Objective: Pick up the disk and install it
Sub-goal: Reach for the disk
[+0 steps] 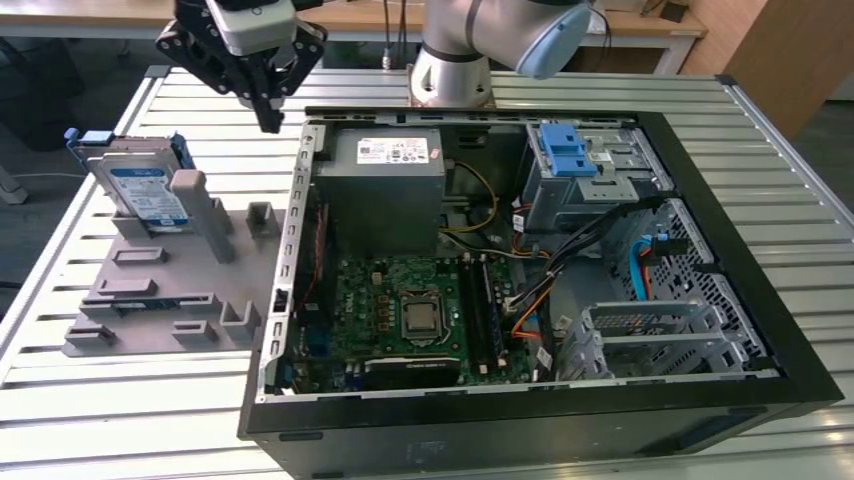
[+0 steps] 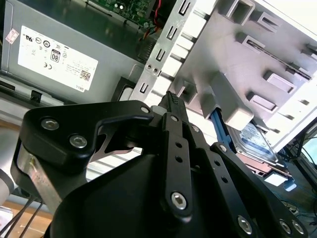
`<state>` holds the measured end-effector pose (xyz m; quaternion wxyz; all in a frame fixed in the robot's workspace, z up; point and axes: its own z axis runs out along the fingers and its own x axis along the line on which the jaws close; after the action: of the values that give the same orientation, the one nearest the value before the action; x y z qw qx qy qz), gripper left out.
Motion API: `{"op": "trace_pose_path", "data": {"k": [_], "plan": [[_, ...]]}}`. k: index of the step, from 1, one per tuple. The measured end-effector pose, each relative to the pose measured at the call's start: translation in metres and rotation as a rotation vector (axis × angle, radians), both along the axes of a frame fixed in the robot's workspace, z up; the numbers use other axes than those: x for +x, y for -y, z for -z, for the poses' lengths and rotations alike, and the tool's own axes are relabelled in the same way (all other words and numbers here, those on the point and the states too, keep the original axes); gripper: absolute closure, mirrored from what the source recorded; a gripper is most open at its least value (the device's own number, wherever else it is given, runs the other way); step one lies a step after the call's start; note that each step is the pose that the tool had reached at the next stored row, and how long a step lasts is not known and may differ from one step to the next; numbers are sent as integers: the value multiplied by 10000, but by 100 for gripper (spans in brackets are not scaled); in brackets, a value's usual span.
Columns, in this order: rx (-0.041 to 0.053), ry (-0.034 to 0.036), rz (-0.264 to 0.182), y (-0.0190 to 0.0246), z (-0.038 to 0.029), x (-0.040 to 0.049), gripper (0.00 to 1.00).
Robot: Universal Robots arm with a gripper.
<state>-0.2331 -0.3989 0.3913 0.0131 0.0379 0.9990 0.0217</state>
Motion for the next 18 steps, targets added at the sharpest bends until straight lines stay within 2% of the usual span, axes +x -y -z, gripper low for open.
{"op": "trace_pose_path", "data": {"k": [18], "plan": [[0,0,0,0,5,-128,89]]}}
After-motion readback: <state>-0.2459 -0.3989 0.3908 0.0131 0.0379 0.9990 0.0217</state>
